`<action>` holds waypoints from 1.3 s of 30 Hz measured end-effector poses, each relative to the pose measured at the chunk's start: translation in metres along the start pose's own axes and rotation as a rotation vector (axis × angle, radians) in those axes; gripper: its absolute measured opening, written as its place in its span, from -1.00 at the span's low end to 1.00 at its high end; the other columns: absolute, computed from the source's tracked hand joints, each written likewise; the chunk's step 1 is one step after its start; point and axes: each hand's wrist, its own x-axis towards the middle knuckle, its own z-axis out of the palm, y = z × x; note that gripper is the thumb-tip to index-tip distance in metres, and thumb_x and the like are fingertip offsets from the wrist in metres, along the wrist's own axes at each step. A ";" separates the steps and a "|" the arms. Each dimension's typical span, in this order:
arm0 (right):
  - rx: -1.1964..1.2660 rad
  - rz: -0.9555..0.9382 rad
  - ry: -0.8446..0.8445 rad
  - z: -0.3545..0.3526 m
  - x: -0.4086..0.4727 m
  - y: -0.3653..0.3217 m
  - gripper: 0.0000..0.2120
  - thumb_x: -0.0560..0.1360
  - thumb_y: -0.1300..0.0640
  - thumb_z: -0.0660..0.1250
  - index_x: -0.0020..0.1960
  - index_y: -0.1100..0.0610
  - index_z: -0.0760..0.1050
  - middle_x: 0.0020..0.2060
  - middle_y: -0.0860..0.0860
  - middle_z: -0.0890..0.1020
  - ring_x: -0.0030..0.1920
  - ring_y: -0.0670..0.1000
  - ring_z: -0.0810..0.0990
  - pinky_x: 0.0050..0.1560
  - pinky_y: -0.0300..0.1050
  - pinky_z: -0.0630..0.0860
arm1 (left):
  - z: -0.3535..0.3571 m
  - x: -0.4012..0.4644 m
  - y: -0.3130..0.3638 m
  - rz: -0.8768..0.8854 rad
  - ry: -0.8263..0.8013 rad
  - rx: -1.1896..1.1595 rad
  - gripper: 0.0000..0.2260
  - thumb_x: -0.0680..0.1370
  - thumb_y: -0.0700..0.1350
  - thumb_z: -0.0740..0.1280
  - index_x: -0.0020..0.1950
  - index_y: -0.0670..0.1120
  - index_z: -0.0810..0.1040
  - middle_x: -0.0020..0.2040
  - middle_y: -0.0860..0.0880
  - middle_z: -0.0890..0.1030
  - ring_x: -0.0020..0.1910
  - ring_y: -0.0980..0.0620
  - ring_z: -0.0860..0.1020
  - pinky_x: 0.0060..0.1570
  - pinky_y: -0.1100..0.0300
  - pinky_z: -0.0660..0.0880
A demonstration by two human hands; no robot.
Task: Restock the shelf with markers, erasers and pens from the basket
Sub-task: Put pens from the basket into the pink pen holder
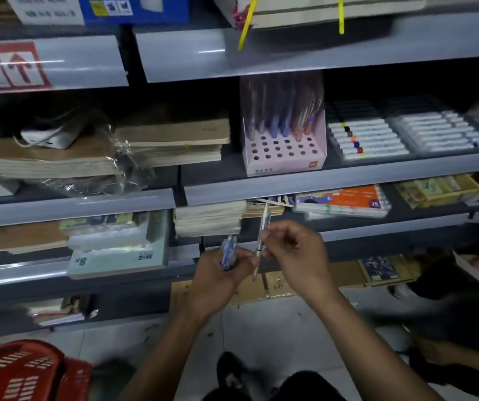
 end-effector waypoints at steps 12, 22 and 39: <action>0.020 -0.180 -0.035 -0.039 0.059 -0.051 -0.96 0.55 0.24 0.48 0.00 0.17 0.68 -0.25 0.05 0.74 -0.23 0.02 0.75 -0.16 -0.20 0.66 | 0.019 0.039 0.037 0.146 0.264 0.041 -0.90 0.63 -0.11 0.43 -0.07 0.01 0.72 -0.15 0.03 0.72 -0.15 0.03 0.68 -0.14 0.18 0.63; 0.011 -0.431 0.154 -0.052 0.124 -0.104 -0.82 0.50 0.13 0.45 -0.16 -0.15 0.67 -0.27 0.00 0.74 -0.21 0.04 0.77 -0.10 0.15 0.72 | 0.026 0.083 0.080 0.366 0.370 0.451 -0.68 0.60 -0.01 0.29 0.34 0.21 0.58 -0.13 0.19 0.67 -0.24 0.12 0.62 -0.22 0.23 0.57; -0.418 -0.543 0.377 -0.018 0.163 -0.116 -0.67 0.48 0.20 0.37 -0.45 0.19 0.48 -0.57 -0.01 0.50 -0.56 -0.09 0.44 -0.47 -0.28 0.24 | 0.022 0.089 0.074 0.262 0.331 0.617 -0.44 0.52 0.04 0.21 0.49 0.44 0.32 0.08 0.09 0.73 -0.15 -0.03 0.66 -0.14 -0.02 0.64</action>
